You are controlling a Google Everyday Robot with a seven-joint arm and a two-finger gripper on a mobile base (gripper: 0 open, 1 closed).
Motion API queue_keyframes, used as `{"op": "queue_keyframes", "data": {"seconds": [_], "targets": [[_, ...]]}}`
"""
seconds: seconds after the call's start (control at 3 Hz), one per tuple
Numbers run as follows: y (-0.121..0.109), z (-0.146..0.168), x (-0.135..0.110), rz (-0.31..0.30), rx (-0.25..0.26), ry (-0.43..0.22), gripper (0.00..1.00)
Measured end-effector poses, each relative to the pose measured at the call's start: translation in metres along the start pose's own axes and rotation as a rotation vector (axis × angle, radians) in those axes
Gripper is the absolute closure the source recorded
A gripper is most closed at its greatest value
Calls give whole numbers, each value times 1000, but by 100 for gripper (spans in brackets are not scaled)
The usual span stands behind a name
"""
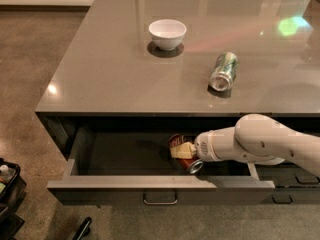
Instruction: Place coke can into top drawer
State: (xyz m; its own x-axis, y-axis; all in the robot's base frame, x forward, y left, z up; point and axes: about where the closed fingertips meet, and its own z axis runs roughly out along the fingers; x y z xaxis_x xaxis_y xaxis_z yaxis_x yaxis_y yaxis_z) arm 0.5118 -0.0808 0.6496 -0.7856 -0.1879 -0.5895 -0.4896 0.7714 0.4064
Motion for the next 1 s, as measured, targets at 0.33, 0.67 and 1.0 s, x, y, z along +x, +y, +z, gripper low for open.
{"op": "queue_keyframes", "data": {"seconds": [0.33, 0.67, 1.0], "targets": [[-8, 7, 4, 19, 12, 17, 100], [-8, 7, 4, 20, 12, 18, 81], [-7, 7, 4, 20, 12, 18, 58]]}}
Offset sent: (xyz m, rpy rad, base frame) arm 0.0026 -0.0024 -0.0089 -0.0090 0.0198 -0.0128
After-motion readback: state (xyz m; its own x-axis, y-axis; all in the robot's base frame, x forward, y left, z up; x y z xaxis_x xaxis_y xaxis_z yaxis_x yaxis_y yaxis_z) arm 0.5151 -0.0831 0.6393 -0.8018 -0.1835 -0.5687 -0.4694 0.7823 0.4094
